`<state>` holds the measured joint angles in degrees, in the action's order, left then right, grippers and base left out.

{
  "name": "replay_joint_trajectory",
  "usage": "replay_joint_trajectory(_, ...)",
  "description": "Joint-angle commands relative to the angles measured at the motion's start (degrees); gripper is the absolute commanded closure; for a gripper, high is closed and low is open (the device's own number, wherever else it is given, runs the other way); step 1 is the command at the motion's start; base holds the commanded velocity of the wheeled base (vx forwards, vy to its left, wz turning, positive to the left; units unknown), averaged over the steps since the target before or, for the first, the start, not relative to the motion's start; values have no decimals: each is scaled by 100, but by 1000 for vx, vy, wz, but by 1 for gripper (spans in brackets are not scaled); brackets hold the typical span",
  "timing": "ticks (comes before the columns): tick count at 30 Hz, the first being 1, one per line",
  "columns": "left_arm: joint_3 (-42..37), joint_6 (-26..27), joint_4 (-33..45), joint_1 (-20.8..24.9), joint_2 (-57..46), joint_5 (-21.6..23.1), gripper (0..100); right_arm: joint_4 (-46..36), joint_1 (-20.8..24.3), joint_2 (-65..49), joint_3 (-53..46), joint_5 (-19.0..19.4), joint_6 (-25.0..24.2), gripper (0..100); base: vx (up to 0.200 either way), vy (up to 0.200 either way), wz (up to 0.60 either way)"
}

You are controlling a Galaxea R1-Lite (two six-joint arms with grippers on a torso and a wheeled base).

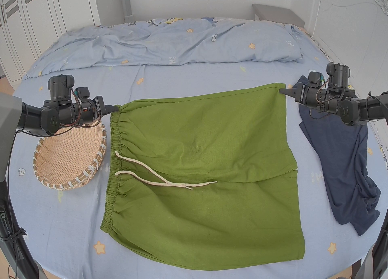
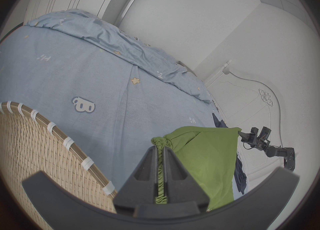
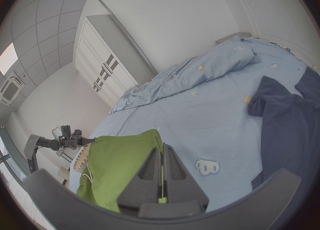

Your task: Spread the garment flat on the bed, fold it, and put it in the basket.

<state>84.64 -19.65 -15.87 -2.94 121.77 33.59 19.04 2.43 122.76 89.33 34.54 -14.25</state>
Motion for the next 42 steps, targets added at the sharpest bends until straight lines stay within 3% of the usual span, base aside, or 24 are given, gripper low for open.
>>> replay_joint_trajectory(1, 79, -12, -4, -5, 92, -1, 100, 3, 4, 152, 49, -52, 1, 100, 0, 0, 0)
replay_joint_trajectory(16, 211, -4, 5, 13, 242, -80, 100, -6, -5, 433, 234, -105, -16, 100, 0, 0, 0)
replay_joint_trajectory(17, 211, -4, 5, 21, 242, -107, 0, -6, -5, 433, 243, -105, -16, 100, 0, 0, 0)
replay_joint_trajectory(22, 237, 5, -4, 30, 312, -212, 0, -287, -5, 565, 445, -105, -34, 100, 0, 0, 0)
replay_joint_trajectory(23, 264, -4, -4, 30, 321, -212, 0, -313, -14, 574, 480, -105, -34, 0, 0, 0, 0)
replay_joint_trajectory(33, 193, 5, -4, 92, 198, -203, 0, -322, -93, 582, 506, -114, -43, 0, 0, 0, 0)
replay_joint_trajectory(37, 70, -4, 5, 136, -83, -203, 0, -322, -155, 547, 453, -281, -51, 0, 0, 0, 0)
replay_joint_trajectory(42, -422, -355, 23, 206, -804, -194, 0, -331, -251, -481, -592, -386, -43, 0, 0, 0, 0)
